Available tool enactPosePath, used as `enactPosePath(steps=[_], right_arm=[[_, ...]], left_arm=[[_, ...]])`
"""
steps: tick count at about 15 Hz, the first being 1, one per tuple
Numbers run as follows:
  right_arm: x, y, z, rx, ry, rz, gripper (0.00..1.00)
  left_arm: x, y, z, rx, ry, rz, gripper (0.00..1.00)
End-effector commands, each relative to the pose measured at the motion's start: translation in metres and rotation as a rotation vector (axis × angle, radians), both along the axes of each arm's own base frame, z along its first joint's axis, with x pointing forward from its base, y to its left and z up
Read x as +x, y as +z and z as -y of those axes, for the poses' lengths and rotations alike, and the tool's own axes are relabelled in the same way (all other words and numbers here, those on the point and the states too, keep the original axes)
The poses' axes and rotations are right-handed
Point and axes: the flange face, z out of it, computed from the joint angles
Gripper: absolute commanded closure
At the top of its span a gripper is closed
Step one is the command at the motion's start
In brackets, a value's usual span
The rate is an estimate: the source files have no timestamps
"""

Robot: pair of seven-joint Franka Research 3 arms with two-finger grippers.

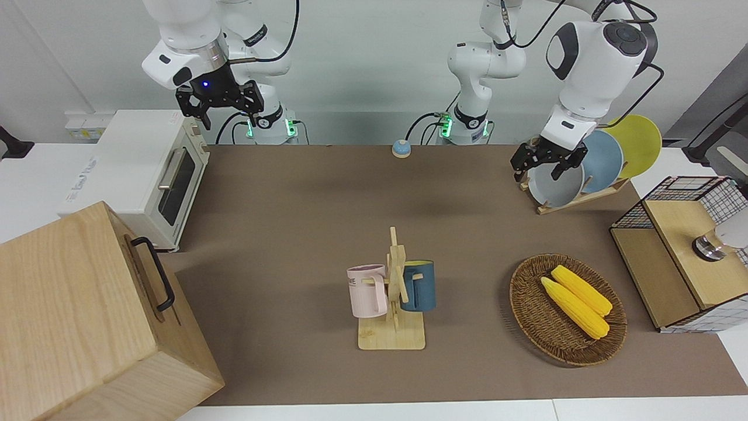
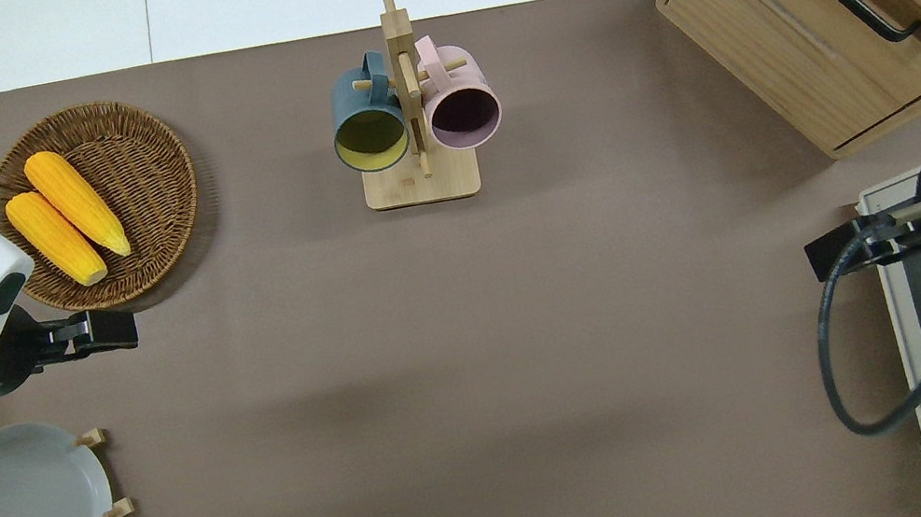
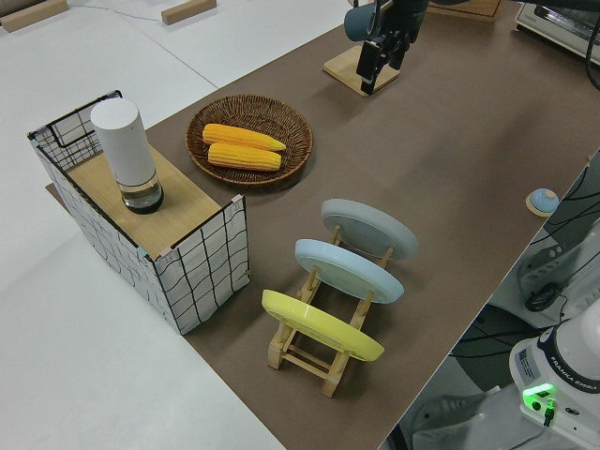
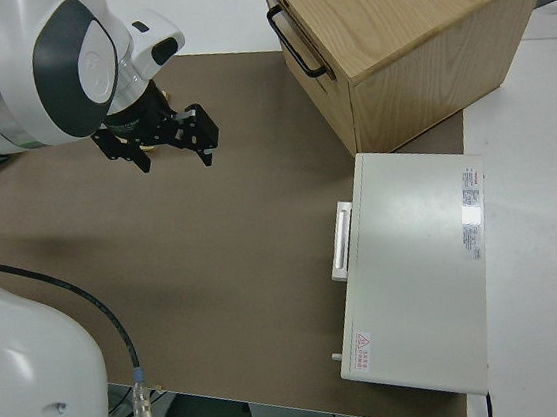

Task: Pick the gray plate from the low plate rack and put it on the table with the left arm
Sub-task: 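Lower the left gripper toward the gray plate in the low rack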

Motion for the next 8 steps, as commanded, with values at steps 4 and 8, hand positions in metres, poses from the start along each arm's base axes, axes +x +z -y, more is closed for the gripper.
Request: enactPosePath(steps=[4, 8], right_arm=[[-0.0027, 0.0040, 0.0038, 0.002, -0.005, -0.005, 0.013], [-0.0027, 0.0040, 0.0038, 0.002, -0.005, -0.005, 0.013]], left_arm=[[-0.0058, 0.0036, 0.0044, 0.105, 0.021, -0.001, 0.01], [-0.0072, 0.0037, 0.0075, 0.107, 0.014, -0.002, 0.01]])
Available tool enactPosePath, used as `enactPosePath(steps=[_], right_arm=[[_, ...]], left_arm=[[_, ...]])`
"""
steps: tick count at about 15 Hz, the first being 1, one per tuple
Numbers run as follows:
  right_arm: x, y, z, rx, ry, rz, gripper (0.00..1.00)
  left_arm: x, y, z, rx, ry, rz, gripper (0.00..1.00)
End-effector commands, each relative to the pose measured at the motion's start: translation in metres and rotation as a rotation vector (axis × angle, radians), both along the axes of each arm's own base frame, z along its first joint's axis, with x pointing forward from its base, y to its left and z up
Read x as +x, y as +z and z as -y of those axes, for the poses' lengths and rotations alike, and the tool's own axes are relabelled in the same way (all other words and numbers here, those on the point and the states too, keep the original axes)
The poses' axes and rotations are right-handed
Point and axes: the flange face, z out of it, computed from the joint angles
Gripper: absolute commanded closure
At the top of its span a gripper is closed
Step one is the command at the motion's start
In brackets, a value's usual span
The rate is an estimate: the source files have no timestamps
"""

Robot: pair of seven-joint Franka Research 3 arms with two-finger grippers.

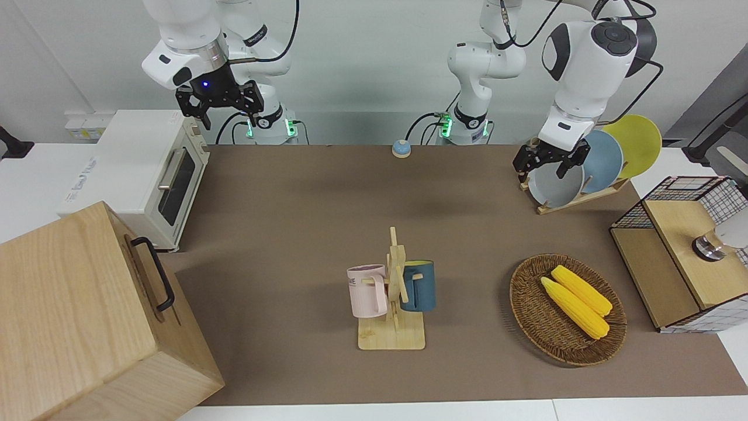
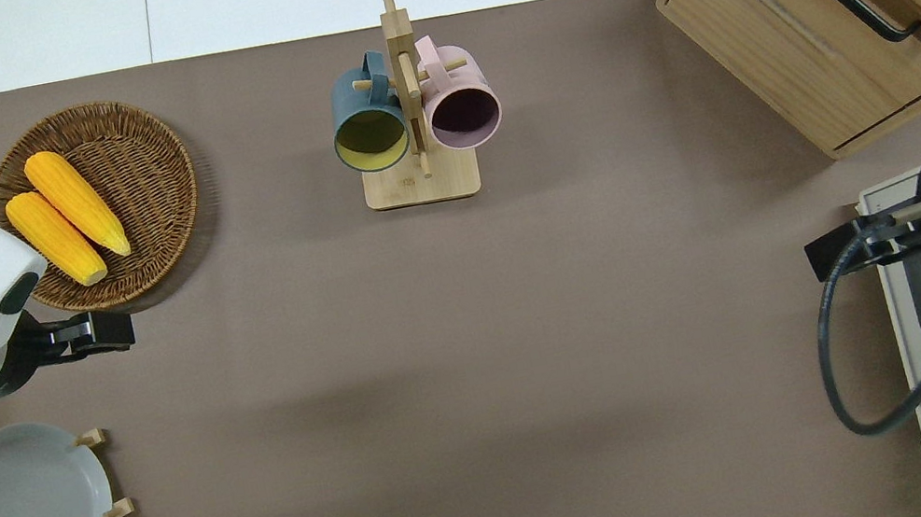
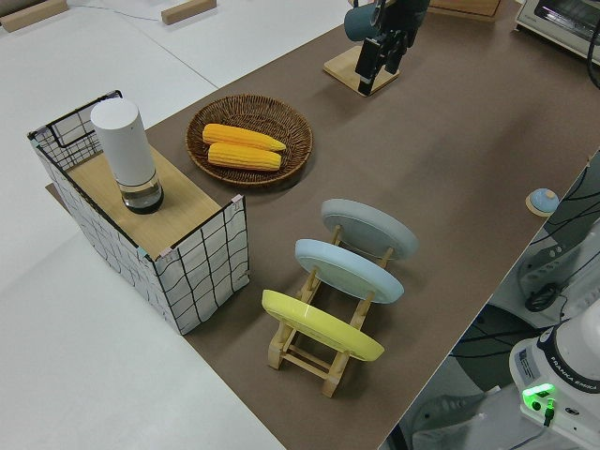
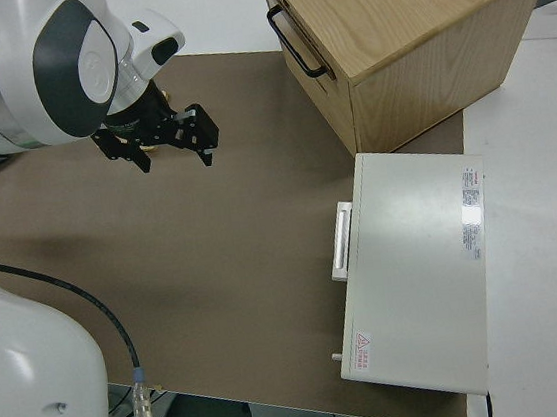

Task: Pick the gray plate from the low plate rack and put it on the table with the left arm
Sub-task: 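Lower the left gripper toward the gray plate in the low rack, then grasp the gray plate's rim with the left gripper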

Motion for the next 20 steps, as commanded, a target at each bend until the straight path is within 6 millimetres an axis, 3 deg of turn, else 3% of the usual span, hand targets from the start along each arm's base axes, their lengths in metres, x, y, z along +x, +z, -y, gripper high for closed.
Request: enactPosePath(steps=[1, 5, 8, 11, 20], right_arm=[[-0.003, 0.004, 0.003, 0.002, -0.003, -0.005, 0.011], [-0.003, 0.004, 0.004, 0.002, -0.005, -0.005, 0.011], [-0.003, 0.004, 0.004, 0.002, -0.005, -0.005, 0.011], [-0.003, 0.004, 0.004, 0.002, -0.005, -0.005, 0.013], [-0.003, 0.004, 0.004, 0.002, -0.005, -0.005, 0.011]], left_arm=[[-0.008, 0.004, -0.001, 0.019, 0.013, -0.015, 0.01], [-0.017, -0.007, -0.013, 0.039, 0.021, -0.097, 0.01], [-0.023, -0.016, -0.026, 0.146, -0.064, -0.148, 0.01], [-0.032, -0.022, -0.050, 0.144, -0.035, -0.167, 0.01], [-0.056, -0.064, -0.085, 0.376, -0.095, -0.252, 0.01]])
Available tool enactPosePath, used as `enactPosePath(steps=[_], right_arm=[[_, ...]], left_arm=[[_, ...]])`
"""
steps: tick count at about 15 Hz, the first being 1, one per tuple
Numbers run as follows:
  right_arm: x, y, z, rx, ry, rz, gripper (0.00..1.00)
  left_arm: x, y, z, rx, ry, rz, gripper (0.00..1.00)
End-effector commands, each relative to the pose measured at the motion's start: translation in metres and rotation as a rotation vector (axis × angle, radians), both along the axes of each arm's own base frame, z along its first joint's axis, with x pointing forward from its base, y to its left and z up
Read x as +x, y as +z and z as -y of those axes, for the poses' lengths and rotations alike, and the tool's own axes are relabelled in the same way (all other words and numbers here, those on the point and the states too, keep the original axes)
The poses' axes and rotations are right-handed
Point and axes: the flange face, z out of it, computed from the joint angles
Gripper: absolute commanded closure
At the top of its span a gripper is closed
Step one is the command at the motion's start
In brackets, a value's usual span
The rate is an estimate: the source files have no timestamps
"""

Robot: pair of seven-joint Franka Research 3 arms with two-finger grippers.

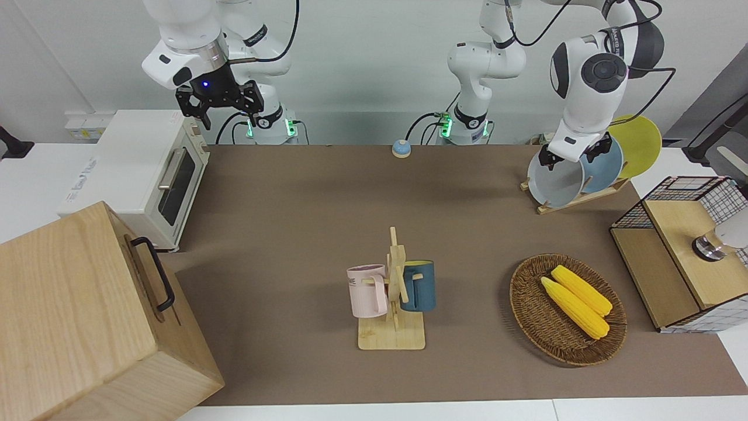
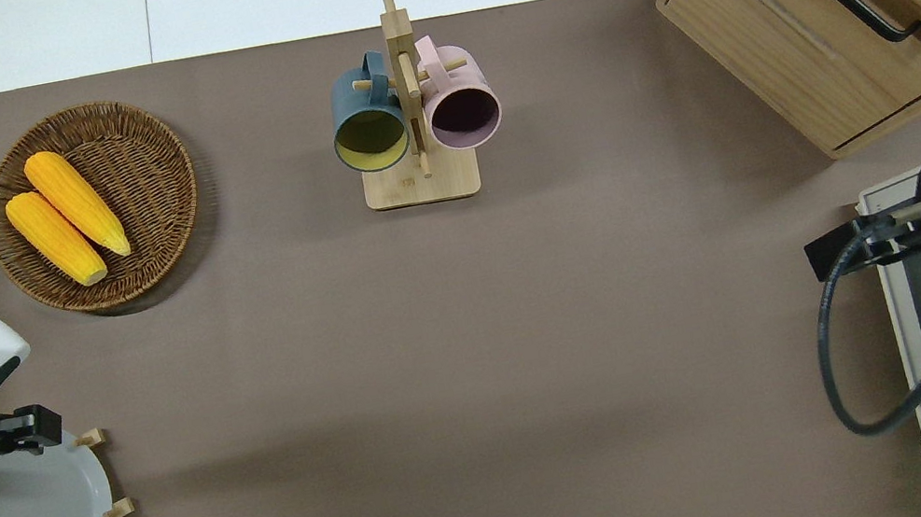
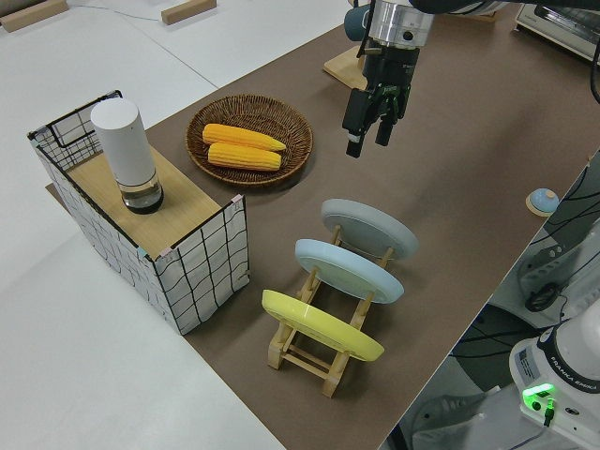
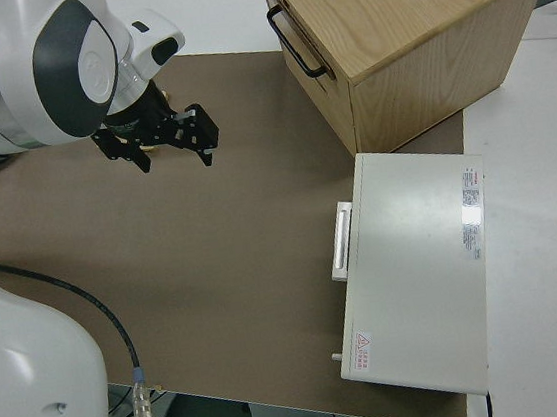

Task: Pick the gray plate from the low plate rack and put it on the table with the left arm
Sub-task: 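Grasp the gray plate's rim with the left gripper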

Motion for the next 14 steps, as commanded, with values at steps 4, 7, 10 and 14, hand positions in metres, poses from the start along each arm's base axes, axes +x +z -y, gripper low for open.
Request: enactPosePath(steps=[4, 7, 10, 14], right_arm=[[-0.003, 0.004, 0.003, 0.002, -0.003, -0.005, 0.013], [-0.003, 0.004, 0.004, 0.002, -0.005, -0.005, 0.011], [-0.003, 0.004, 0.003, 0.002, -0.003, -0.005, 0.011], [-0.003, 0.004, 0.003, 0.002, -0.003, -0.005, 0.011]], left_arm=[[-0.025, -0.032, -0.033, 0.065, 0.000, -0.064, 0.01], [-0.032, -0.043, -0.049, 0.060, 0.032, -0.088, 0.01], [-0.033, -0.053, -0.049, 0.059, 0.034, -0.101, 0.27], [-0.034, -0.053, -0.054, 0.055, 0.043, -0.102, 0.86]])
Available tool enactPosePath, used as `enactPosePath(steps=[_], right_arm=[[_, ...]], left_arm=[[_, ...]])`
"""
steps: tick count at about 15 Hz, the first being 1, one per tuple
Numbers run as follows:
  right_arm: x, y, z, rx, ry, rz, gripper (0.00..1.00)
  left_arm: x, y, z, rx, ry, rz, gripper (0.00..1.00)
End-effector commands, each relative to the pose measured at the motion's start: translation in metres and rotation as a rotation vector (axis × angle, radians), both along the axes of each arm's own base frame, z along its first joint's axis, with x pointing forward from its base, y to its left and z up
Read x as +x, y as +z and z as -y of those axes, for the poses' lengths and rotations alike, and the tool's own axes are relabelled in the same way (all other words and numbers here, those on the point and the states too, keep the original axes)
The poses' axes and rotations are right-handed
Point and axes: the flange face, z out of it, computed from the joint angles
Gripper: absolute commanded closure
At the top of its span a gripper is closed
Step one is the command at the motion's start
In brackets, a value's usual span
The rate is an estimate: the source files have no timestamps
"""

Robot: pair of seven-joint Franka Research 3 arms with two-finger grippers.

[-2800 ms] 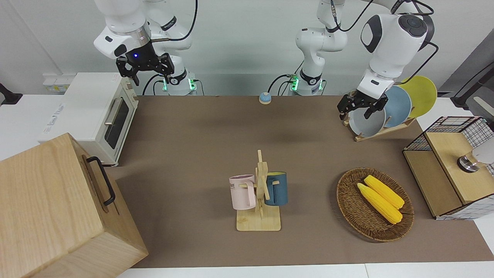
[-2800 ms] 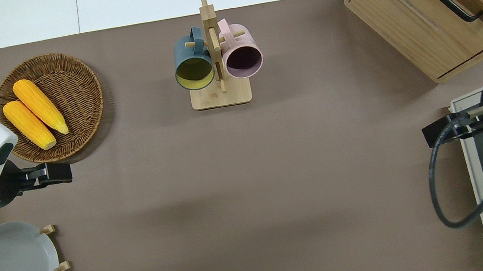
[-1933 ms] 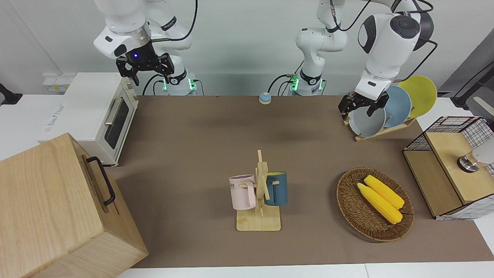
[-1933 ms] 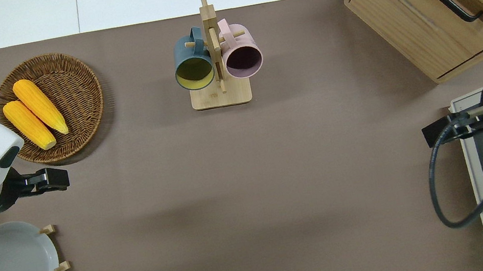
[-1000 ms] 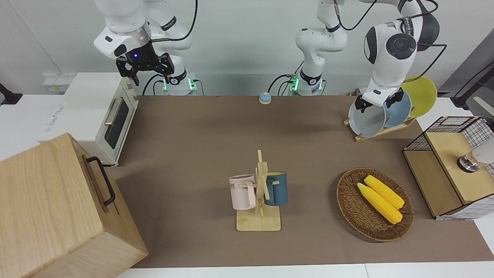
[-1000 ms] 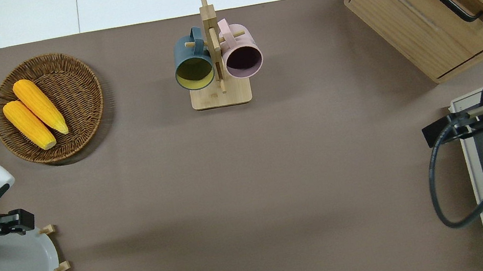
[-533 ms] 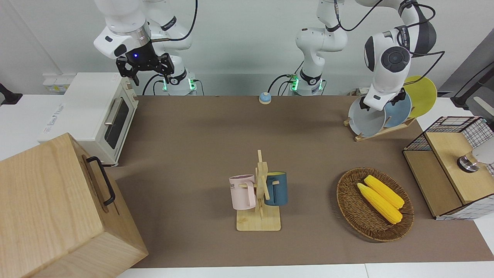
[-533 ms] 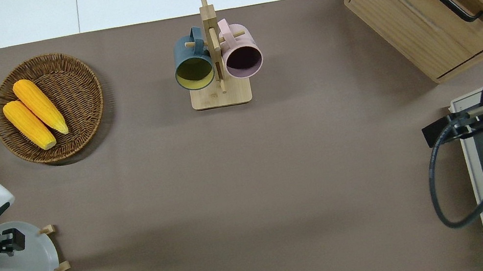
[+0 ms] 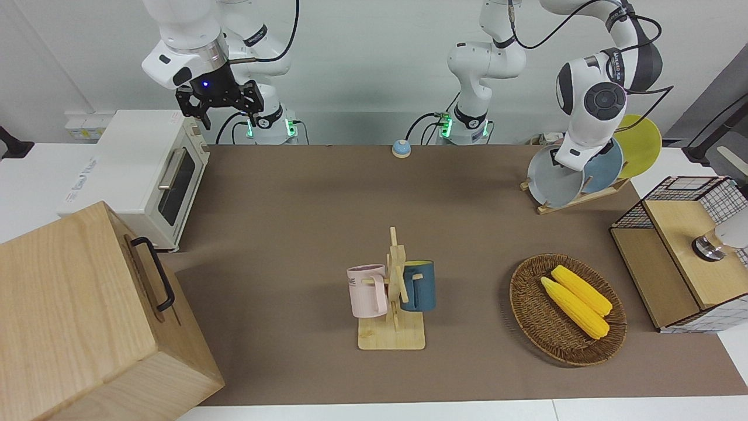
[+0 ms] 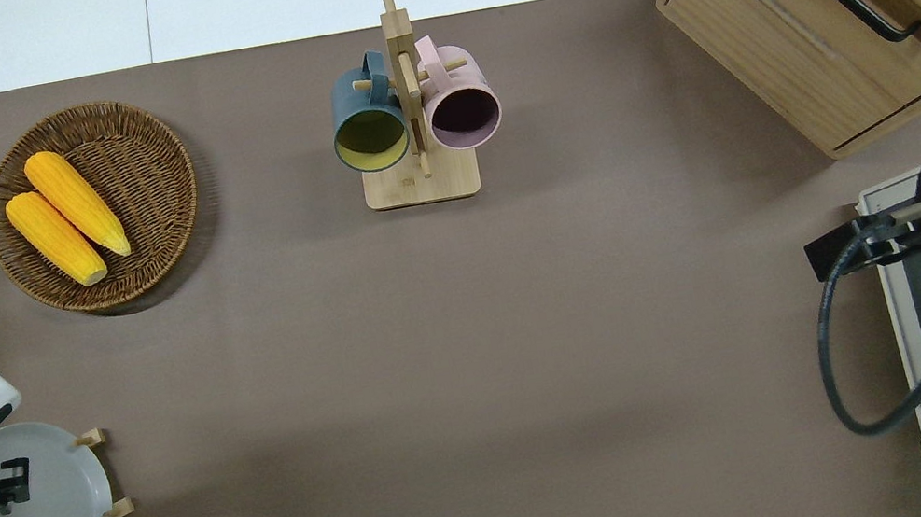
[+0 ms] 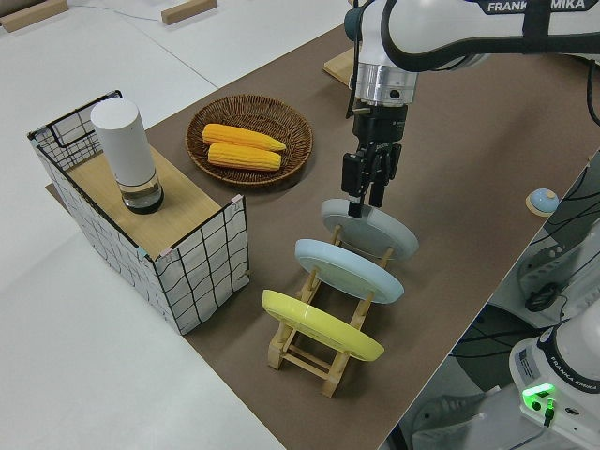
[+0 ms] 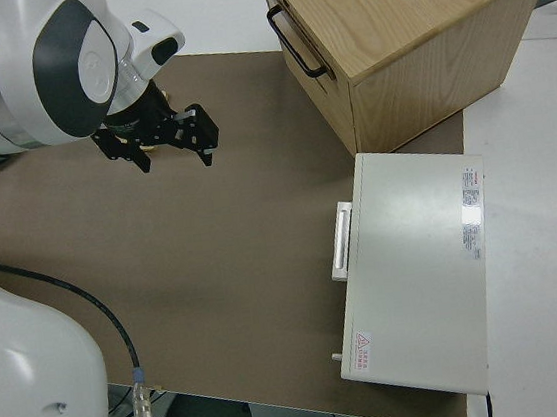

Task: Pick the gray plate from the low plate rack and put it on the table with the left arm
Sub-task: 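Grasp the gray plate's rim with the left gripper, then lift the gray plate out of the rack with the left gripper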

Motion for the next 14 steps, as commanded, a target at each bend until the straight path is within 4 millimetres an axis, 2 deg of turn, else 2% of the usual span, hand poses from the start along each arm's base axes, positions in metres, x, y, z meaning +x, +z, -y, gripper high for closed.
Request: enactPosePath(steps=[1, 8, 10, 11, 14], right_arm=[[-0.003, 0.004, 0.004, 0.002, -0.005, -0.005, 0.011], [-0.003, 0.004, 0.003, 0.002, -0.003, -0.005, 0.011], [-0.003, 0.004, 0.004, 0.002, -0.005, -0.005, 0.011], [-0.003, 0.004, 0.004, 0.002, -0.005, -0.005, 0.013], [-0.003, 0.004, 0.003, 0.002, -0.003, -0.005, 0.011]], left_arm=[[-0.006, -0.001, -0.006, 0.008, -0.009, 0.011, 0.90], [-0.004, 0.004, -0.009, 0.005, -0.003, 0.024, 1.00], [0.002, 0.022, -0.010, 0.007, 0.004, 0.049, 1.00], [0.007, 0.044, -0.009, 0.004, 0.015, 0.078, 1.00], [0.011, 0.076, -0.003, 0.013, 0.023, 0.100, 1.00]])
